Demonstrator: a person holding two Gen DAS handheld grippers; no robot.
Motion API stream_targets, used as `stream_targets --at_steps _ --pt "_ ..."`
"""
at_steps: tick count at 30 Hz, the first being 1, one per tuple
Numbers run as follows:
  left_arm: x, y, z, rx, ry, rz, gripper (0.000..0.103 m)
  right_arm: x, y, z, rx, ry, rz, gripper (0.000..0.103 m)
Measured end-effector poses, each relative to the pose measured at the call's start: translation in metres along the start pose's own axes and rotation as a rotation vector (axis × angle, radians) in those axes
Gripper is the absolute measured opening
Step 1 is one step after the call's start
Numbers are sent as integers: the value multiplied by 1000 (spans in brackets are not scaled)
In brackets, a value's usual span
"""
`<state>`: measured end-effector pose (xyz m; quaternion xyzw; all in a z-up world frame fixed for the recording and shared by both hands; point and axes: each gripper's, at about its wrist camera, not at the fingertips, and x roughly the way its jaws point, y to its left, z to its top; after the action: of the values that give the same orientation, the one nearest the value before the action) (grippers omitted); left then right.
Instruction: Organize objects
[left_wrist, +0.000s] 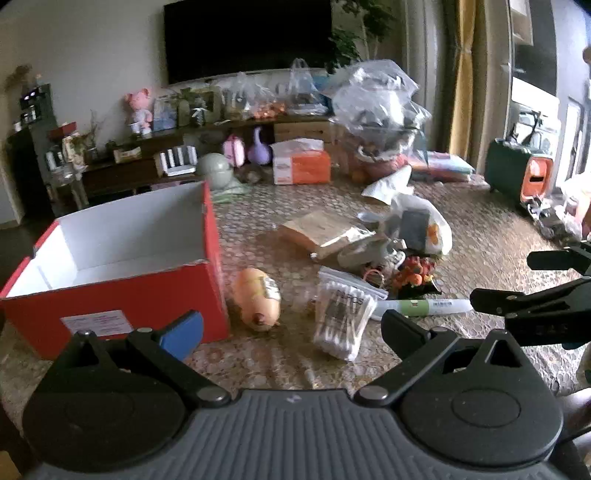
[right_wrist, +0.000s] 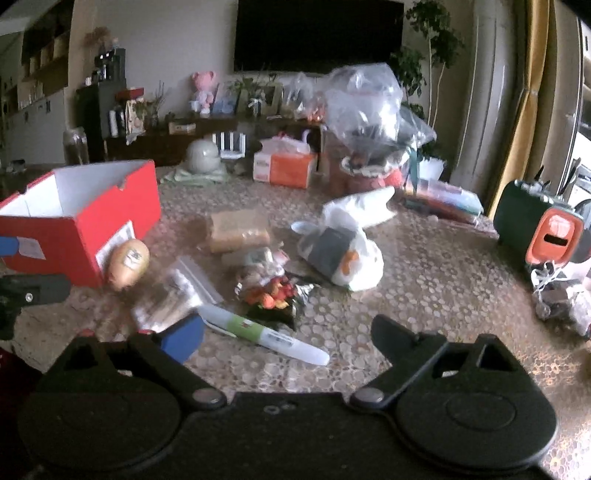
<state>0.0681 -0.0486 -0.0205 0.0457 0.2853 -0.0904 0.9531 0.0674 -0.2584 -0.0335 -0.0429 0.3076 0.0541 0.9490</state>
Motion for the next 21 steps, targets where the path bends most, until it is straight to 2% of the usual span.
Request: stream_targets --at_steps 5,13,17,21 --pt "23 -12 -1 33 21 -26 103 23 -10 -12 -38 54 20 94" --pt "73 -35 -5 90 118 -47 103 63 -13 -21 -113 120 40 76" --pt "93 -35 -8 81 159 -54 102 80 -18 -21 -115 141 98 73" --pt "107 -32 -10 96 193 -70 96 93 -20 -19 -144 151 168 69"
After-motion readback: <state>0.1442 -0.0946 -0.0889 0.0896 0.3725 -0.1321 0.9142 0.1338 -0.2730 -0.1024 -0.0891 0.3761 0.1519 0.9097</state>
